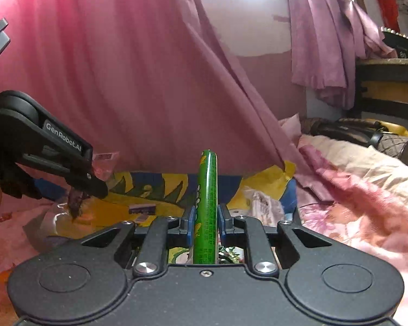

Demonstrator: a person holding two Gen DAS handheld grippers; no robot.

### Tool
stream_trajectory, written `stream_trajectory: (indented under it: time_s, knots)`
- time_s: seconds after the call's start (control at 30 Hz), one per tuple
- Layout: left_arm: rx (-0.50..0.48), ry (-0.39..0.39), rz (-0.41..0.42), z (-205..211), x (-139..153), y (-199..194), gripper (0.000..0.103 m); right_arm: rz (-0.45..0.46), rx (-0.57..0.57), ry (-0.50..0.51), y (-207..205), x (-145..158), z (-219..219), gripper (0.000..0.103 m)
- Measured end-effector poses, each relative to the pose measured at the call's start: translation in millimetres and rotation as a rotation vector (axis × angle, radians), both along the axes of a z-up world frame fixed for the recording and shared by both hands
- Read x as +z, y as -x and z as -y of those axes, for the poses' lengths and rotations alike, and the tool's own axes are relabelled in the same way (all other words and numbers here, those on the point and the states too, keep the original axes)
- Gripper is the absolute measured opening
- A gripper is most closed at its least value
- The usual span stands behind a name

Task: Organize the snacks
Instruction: 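Carry the jerky packet over the box with the left tool while the right tool carries the stick, then open the left tool over the box while the right tool releases the green stick inside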

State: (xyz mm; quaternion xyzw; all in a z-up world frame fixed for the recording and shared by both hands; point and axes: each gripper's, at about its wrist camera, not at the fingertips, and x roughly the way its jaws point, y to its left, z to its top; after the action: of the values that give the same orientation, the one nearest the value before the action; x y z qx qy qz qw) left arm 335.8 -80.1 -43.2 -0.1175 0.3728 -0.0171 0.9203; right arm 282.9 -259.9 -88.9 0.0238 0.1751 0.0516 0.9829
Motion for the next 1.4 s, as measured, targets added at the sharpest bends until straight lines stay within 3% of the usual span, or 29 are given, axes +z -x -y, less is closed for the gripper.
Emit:
stream_trajectory:
  time_s: [0.3,0.5,0.53,0.57,0.97,1.2,1.4]
  knots:
    - [0.046,0.083,-0.069,-17,-26,-9,0.049,-0.063,0.013,0.018,-16,-14,-11,0.019]
    - [0.045,0.092,-0.106,-18,-32,-13,0.049,-0.087,0.022,0.036,-20,-16,-16,0.019]
    - [0.045,0.092,-0.117,-18,-34,-15,0.039,-0.089,0.022,0.039,-20,-16,-17,0.019]
    - [0.041,0.098,-0.13,-18,-36,-16,0.038,-0.092,0.021,0.044,-20,-16,-17,0.019]
    - [0.068,0.082,-0.127,-19,-40,-14,0.043,-0.103,0.029,0.05,-22,-19,-20,0.024]
    - [0.054,0.02,-0.079,-13,-27,-2,0.071,-0.082,0.009,-0.001,-16,-9,-11,0.039]
    - [0.068,-0.013,0.029,-15,6,25,0.096,-0.013,-0.005,-0.026,5,20,-2,0.062]
